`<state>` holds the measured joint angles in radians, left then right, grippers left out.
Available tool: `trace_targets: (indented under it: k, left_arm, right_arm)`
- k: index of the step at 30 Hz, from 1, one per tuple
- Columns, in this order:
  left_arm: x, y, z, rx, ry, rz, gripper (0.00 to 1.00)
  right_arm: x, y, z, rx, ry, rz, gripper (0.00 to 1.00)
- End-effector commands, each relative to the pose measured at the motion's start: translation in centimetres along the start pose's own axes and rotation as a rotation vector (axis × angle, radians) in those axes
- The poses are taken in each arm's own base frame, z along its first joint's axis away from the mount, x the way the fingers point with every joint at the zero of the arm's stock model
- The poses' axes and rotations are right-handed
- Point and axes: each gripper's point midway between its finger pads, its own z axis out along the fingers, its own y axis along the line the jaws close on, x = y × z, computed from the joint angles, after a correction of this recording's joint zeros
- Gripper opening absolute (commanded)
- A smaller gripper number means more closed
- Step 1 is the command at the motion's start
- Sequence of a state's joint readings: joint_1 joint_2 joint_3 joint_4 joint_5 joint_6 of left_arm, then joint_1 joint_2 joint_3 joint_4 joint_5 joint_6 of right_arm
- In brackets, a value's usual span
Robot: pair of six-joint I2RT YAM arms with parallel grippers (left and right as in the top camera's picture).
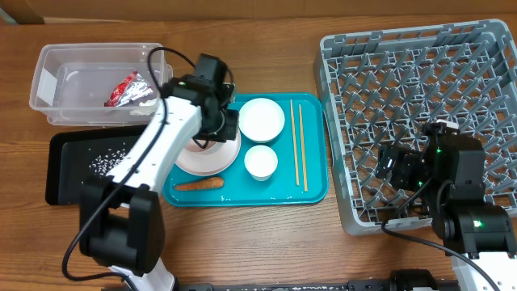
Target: Sort waste into correct bins and load items into the dishwasher
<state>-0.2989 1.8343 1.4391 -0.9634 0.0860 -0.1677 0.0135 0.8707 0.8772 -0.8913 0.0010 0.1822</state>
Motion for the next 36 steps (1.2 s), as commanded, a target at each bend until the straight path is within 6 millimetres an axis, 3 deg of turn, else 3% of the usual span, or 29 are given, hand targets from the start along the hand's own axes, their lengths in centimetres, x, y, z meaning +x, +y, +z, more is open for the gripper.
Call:
trace_targets:
  k: [1,7,11,14,16,23,25,28,32,35,36]
  left_arm:
    - [-0.9,2.3,1.1,-0.198,-0.032,-0.068,0.04]
    - [-0.8,2.1,2.5,-0.183,-0.008,-0.11,0.08]
    - [-0.4,1.5,3.2,-0.147,0.021,-0.11,0.21]
    - [-0.2,1.3,3.2,-0.135,0.028,-0.111,0.25]
    - [-0.2,0.2,2.5,-0.078,0.042,-0.112,0.28]
    - [-2.3,-5.9,-3.4,0.173,0.018,0.0,0.31]
    - [-1.6,-6.7,-3.4,0.185,0.044,0.017,0.39]
    - [0.4,-7.0,-2.8,0.172,0.111,0.026,0.42]
    - [3.8,-6.8,-1.1,0.142,0.225,0.025,0.42]
    - [6.2,-6.2,1.6,0.123,0.278,0.004,0.41]
    - [6.6,-6.1,2.2,0.122,0.283,-0.004,0.31]
  right_arm:
    - [-1.1,0.1,-0.7,0.0,-0.032,0.003,1.0]
    - [-1.0,0.1,-0.7,0.001,-0.03,0.004,1.0]
    - [-1.0,0.1,-0.7,0.001,-0.029,0.004,1.0]
    - [-0.9,0.1,-0.7,0.002,-0.026,0.004,1.0]
    - [-0.9,0.1,-0.7,0.002,-0.026,0.004,1.0]
    - [-0.9,0.1,-0.7,0.002,-0.026,0.004,1.0]
    - [-0.9,0.1,-0.7,0.002,-0.026,0.004,1.0]
    - [-0.9,0.1,-0.7,0.002,-0.026,0.004,1.0]
    - [-0.9,0.1,-0.7,0.001,-0.026,0.004,1.0]
    - [-0.9,0.1,-0.7,0.001,-0.026,0.004,1.0]
    - [-0.9,0.1,-0.7,0.001,-0.026,0.004,1.0]
